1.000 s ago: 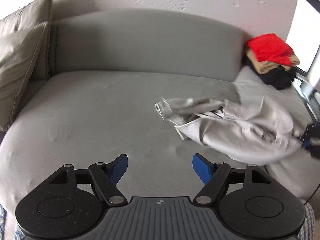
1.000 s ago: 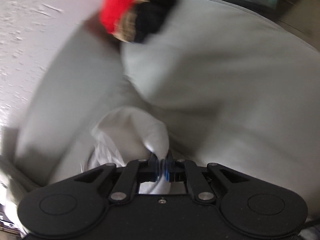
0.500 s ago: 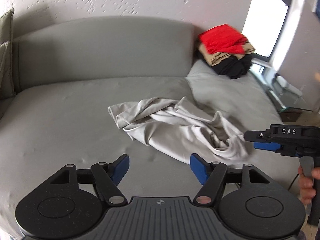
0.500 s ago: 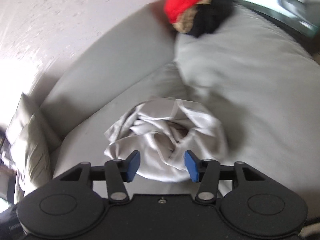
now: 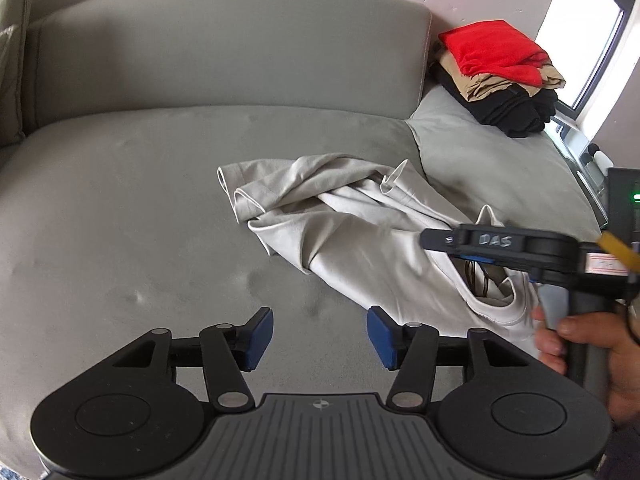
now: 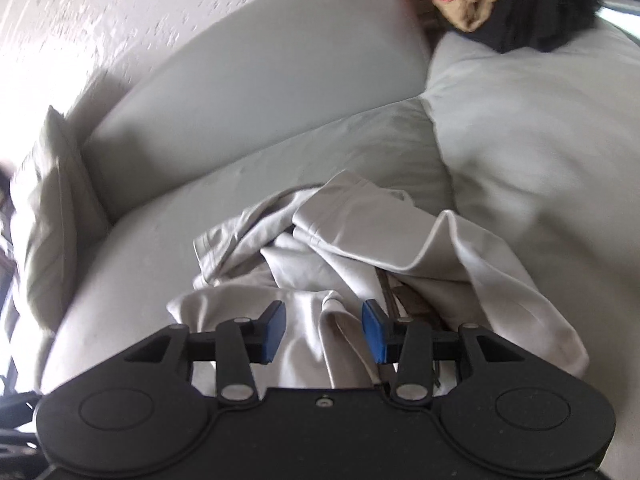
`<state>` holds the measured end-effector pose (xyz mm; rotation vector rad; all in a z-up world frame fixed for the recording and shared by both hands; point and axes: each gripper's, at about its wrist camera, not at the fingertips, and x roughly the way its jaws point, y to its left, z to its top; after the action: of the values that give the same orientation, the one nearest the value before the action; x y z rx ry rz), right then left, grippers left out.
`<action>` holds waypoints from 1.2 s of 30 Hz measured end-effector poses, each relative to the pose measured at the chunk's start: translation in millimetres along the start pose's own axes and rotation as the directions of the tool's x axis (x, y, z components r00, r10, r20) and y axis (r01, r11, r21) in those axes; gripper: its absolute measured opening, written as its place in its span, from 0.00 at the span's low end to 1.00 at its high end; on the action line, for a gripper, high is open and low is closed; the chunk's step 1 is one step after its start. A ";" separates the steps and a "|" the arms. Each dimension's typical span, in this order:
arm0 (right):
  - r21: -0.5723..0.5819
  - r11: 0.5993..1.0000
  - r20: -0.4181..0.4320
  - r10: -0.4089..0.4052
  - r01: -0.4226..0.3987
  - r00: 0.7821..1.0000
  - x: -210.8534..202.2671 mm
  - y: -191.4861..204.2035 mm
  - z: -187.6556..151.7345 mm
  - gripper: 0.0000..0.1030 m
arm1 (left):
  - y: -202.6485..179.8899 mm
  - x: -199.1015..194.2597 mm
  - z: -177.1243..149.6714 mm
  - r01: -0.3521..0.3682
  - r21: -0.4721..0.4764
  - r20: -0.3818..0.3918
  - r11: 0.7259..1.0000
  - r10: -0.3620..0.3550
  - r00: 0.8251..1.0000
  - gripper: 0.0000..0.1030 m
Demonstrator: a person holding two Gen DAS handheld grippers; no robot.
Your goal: Fold clothes
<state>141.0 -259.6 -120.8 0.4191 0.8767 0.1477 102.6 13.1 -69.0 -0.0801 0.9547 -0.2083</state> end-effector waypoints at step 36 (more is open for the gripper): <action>0.168 0.958 0.031 0.230 -0.232 0.973 -114.7 18.1 -77.1 0.48 | 86.9 52.7 -46.0 0.229 -0.457 -0.056 0.860 -0.284 0.957 0.31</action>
<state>9.5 -254.2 -74.9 0.6831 0.8307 0.2866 106.7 87.9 -151.6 -0.6310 1.1003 -0.2386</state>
